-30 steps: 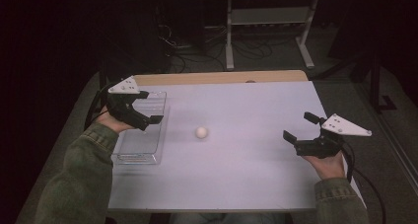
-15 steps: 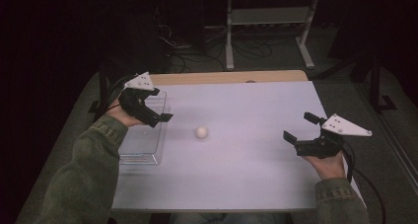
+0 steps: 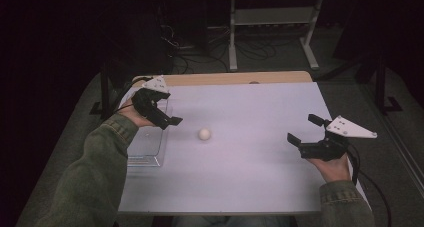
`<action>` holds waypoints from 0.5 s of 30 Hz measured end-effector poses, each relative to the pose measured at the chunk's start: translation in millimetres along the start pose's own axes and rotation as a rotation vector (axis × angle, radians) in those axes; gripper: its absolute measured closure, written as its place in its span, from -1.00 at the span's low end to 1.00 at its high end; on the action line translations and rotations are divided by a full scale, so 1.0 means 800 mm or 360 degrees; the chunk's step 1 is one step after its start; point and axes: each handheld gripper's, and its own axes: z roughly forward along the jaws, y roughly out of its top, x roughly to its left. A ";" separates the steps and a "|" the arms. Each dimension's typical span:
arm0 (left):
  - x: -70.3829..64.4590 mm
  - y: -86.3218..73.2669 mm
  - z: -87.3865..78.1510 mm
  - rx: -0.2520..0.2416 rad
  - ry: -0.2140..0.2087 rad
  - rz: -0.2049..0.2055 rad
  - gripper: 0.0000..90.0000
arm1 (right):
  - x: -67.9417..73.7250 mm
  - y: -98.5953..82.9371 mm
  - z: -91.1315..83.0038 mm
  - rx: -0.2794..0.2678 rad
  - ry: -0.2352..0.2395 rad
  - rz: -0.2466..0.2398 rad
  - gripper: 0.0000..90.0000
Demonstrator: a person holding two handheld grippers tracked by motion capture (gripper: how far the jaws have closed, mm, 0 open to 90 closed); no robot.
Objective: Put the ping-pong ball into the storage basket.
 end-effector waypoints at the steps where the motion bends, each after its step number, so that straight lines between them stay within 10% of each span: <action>1: 0.000 0.001 0.002 0.0006 -0.0006 0.0003 -1.00 | 0.000 0.000 0.000 0.0000 0.0001 0.0001 -1.00; 15: -0.001 0.020 0.020 0.0068 -0.0037 0.0057 -1.00 | -0.001 -0.001 -0.002 -0.0003 0.0001 0.0006 -1.00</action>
